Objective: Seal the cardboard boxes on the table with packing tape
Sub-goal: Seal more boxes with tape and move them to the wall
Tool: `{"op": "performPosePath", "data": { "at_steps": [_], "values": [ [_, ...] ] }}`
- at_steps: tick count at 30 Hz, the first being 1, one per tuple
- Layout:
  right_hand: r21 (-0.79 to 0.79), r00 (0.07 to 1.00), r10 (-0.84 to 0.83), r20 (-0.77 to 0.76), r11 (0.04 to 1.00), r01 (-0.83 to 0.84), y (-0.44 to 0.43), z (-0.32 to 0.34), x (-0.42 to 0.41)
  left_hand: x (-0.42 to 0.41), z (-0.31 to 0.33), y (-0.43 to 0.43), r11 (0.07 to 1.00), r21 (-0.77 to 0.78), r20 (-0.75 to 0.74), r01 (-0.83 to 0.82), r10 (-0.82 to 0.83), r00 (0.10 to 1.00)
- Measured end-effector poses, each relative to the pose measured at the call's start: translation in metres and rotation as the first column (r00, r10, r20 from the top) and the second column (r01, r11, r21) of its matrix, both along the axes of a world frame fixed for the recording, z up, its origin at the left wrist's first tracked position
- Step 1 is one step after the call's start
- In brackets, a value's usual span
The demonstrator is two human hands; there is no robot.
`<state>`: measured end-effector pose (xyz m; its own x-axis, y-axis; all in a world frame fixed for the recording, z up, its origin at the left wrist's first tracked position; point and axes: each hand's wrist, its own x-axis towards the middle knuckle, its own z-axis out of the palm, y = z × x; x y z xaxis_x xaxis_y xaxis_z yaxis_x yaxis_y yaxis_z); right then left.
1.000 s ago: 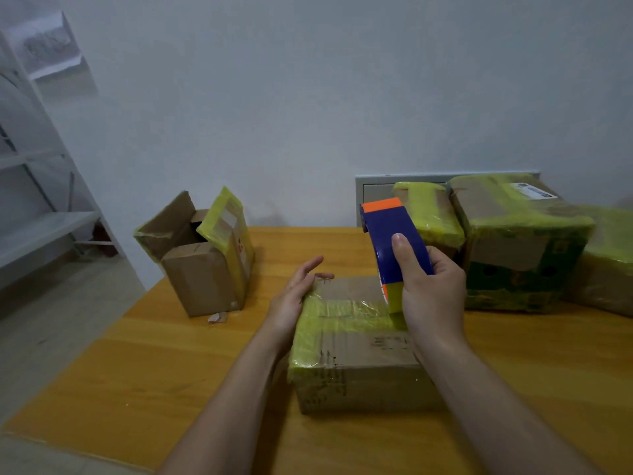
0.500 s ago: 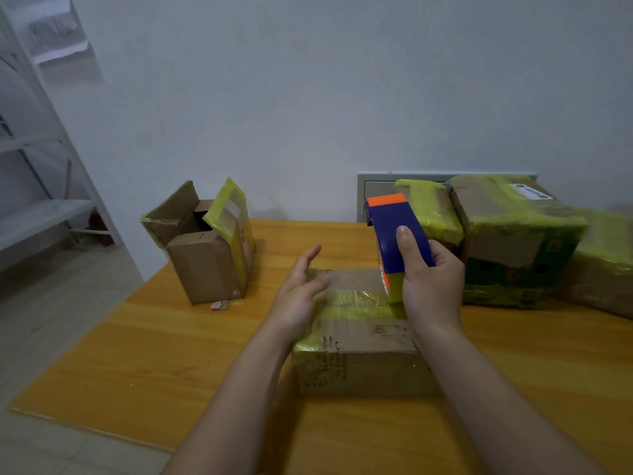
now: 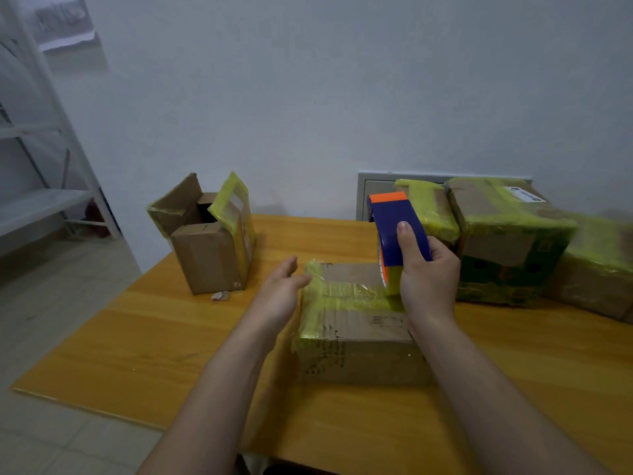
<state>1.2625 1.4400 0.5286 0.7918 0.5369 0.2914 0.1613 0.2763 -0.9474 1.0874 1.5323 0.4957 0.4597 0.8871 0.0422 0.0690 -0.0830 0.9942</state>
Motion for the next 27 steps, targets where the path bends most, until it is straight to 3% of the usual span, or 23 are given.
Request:
{"op": "performPosePath", "data": {
  "at_steps": [3, 7, 10, 12, 13, 14, 16, 20, 22, 27],
  "values": [
    [0.002, 1.000, 0.004, -0.003, 1.000, -0.004, 0.001, -0.001, 0.000, 0.019, -0.002, -0.020, 0.999, 0.021, -0.051, 0.031, -0.030, 0.998],
    [-0.002, 1.000, 0.003, 0.005, 1.000, -0.003, 0.001, -0.001, 0.000, 0.012, -0.015, -0.033, 0.999, -0.037, 0.208, 0.028, -0.020, 0.978],
    [-0.003, 1.000, 0.002, 0.007, 1.000, -0.002, 0.000, 0.000, -0.001, 0.006, -0.031, -0.043, 1.000, 0.009, 0.237, 0.018, -0.020, 0.971],
    [-0.001, 1.000, 0.002, 0.011, 1.000, -0.002, 0.000, 0.000, 0.000, 0.000, -0.029, -0.045, 0.971, 0.194, 0.110, -0.137, 0.117, 0.987],
    [0.000, 1.000, 0.005, 0.013, 1.000, -0.005, -0.001, 0.000, 0.000, -0.008, -0.027, -0.043, 0.911, 0.346, 0.054, -0.224, 0.219, 0.974],
    [0.000, 1.000, 0.009, 0.016, 1.000, -0.009, -0.001, 0.000, 0.000, -0.016, -0.023, -0.042, 0.837, 0.489, 0.024, -0.245, 0.268, 0.963],
    [0.000, 1.000, 0.011, 0.021, 1.000, -0.011, -0.002, 0.000, -0.001, -0.034, -0.023, -0.039, 0.762, 0.634, -0.030, -0.130, 0.192, 0.981],
    [-0.007, 1.000, 0.000, 0.030, 1.000, 0.000, -0.001, 0.000, -0.001, -0.055, -0.029, -0.043, 0.872, 0.464, -0.139, 0.157, -0.103, 0.985],
    [-0.011, 0.999, -0.002, 0.033, 1.000, 0.003, -0.001, 0.001, -0.001, -0.054, -0.033, -0.045, 0.901, 0.405, -0.118, 0.157, -0.119, 0.986],
    [-0.010, 0.999, 0.001, 0.039, 1.000, 0.000, -0.001, 0.000, -0.001, -0.053, -0.033, -0.046, 0.889, 0.439, -0.094, 0.130, -0.099, 0.991]
  ]
}}
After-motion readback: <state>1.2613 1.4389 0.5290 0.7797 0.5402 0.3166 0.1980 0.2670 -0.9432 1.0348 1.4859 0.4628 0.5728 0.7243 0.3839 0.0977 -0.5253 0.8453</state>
